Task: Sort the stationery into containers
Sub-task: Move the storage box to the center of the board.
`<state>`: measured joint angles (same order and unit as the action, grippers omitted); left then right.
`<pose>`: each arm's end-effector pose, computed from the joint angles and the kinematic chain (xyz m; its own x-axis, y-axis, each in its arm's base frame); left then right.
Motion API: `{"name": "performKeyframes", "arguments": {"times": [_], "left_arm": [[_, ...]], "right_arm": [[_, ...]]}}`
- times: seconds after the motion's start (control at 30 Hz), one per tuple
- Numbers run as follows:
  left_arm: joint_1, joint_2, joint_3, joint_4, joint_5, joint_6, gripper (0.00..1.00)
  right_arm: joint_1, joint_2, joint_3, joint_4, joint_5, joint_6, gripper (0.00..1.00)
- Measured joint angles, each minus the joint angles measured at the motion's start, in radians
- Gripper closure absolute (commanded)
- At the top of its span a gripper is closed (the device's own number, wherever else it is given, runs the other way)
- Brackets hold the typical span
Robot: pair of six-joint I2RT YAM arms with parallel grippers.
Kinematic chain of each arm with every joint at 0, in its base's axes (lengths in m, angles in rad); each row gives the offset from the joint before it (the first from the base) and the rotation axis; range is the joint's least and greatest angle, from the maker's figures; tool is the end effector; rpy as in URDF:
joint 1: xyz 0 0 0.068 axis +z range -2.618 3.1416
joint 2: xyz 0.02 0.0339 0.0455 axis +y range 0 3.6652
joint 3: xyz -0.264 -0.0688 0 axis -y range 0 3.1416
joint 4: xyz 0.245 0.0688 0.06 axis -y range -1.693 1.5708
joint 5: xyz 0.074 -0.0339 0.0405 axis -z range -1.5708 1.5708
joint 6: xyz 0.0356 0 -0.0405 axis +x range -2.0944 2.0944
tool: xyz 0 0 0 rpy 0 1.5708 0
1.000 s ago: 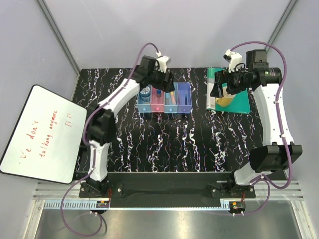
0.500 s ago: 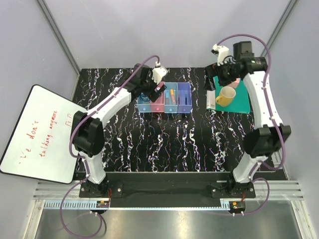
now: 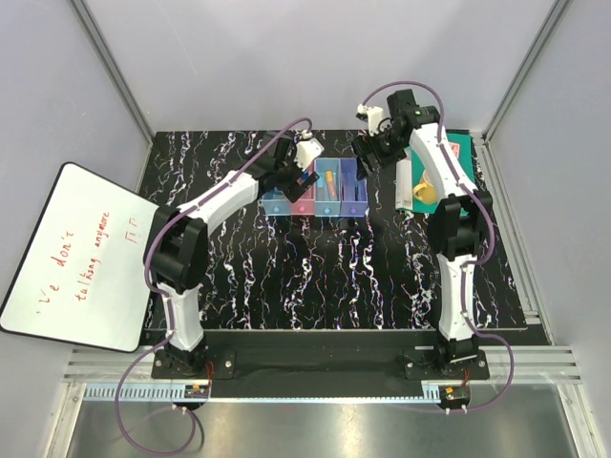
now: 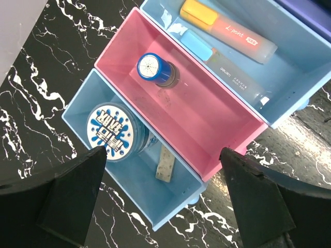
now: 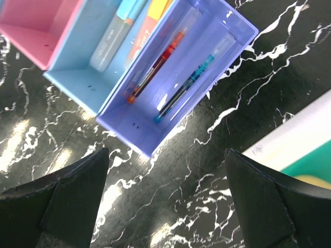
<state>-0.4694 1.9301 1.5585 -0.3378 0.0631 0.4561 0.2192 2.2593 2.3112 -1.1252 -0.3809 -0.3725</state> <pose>0.3967 -0.2038 0.2562 -0.3039 0.6470 -0.6993 0.6995 0.6499 0.2973 0.4660 0.1174 0.2959 -0.6624 -0.4937 -0.5634 -0.6615 0.7385 0.1306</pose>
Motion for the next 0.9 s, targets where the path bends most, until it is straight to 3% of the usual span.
{"name": "performKeyframes", "arguments": {"times": [0.33, 0.57, 0.9], "left_arm": [[0.000, 0.064, -0.002, 0.032, -0.008, 0.047, 0.03], [0.002, 0.063, -0.087, 0.188, -0.020, 0.220, 0.02], [0.000, 0.063, -0.097, 0.213, -0.012, 0.351, 0.01]], "right_arm": [[0.064, 0.078, 0.053, -0.005, 0.008, -0.021, 0.03], [0.124, 0.092, 0.072, -0.004, 0.052, -0.060, 0.00], [0.125, 0.123, 0.058, -0.005, 0.111, -0.098, 0.01]]}}
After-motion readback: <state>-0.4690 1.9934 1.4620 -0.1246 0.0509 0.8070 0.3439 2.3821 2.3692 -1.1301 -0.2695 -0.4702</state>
